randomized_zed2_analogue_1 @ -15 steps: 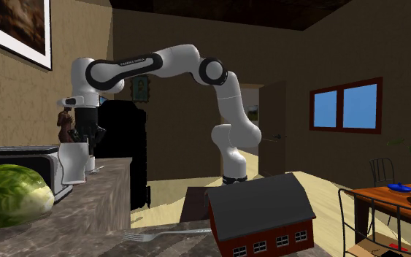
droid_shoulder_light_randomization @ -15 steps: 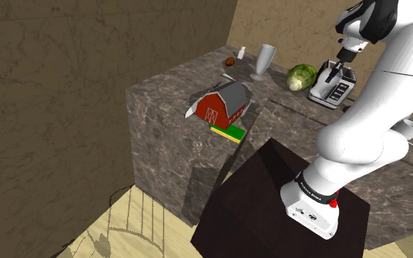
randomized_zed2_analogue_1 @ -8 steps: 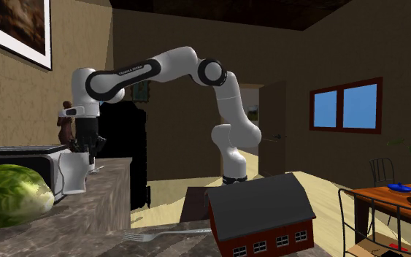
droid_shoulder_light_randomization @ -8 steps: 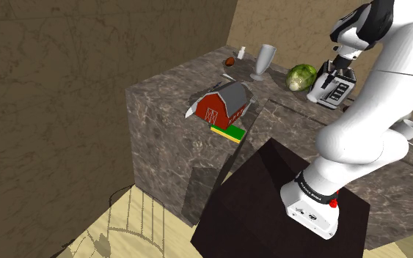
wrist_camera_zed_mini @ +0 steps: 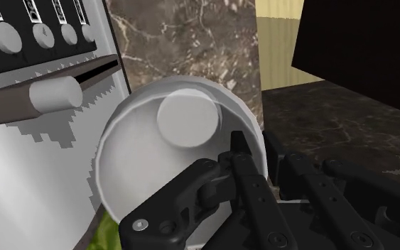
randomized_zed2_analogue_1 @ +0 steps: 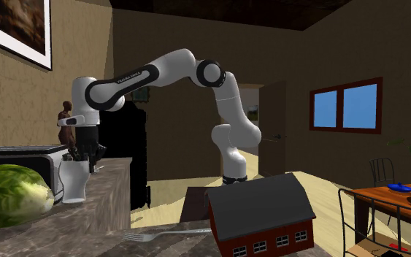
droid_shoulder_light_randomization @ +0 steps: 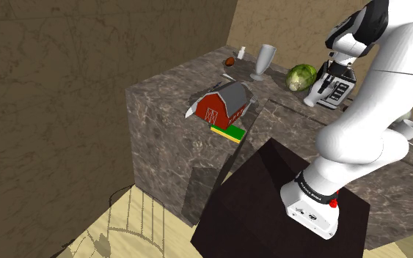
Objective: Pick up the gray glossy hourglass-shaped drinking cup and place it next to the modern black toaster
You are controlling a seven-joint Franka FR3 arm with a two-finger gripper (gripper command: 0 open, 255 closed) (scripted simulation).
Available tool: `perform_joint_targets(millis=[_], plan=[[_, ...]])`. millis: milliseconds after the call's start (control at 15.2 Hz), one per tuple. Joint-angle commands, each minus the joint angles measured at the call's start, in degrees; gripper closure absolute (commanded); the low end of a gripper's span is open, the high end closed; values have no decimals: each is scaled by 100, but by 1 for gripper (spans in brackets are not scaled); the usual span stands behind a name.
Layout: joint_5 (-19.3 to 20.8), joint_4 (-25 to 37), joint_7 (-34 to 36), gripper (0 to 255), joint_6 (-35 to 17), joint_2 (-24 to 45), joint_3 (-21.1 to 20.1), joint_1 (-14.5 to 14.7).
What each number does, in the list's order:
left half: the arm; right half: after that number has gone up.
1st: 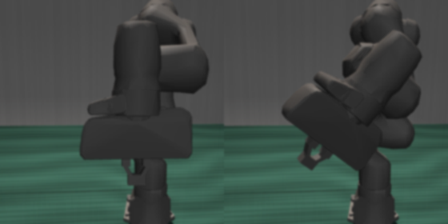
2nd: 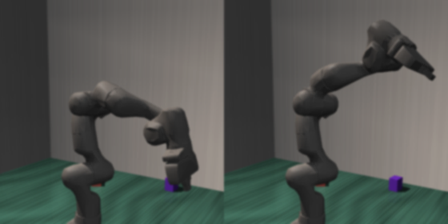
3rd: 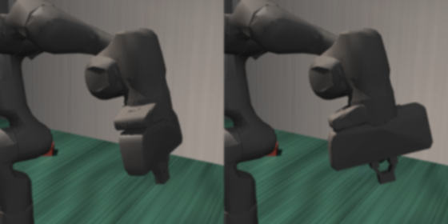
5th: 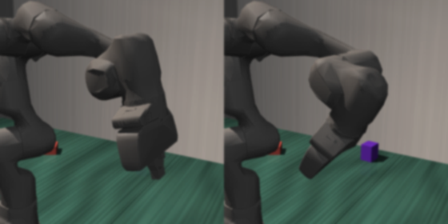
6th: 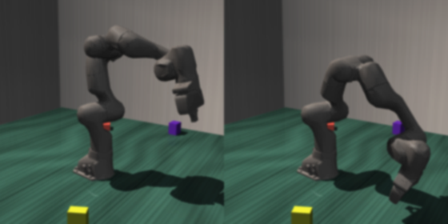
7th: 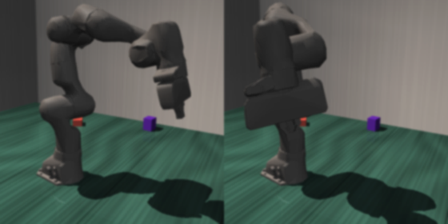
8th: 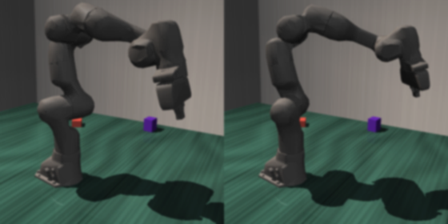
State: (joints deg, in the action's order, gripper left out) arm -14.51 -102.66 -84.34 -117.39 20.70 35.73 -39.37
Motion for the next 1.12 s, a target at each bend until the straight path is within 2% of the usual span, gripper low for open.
perform_joint_targets(millis=[0, 264, 330, 660, 924, 1056], plan=[[-4, 2, -2, 255, -6, 4, -1, -2], [-4, 2, -2, 255, -6, 4, -1, -2], [-4, 2, -3, 0, -7, 4, -1, -2], [-4, 2, -2, 0, -6, 4, -1, -2], [190, 445, 126, 0, 626, -235, 88, 29], [191, 444, 127, 0, 626, -236, 88, 29]])
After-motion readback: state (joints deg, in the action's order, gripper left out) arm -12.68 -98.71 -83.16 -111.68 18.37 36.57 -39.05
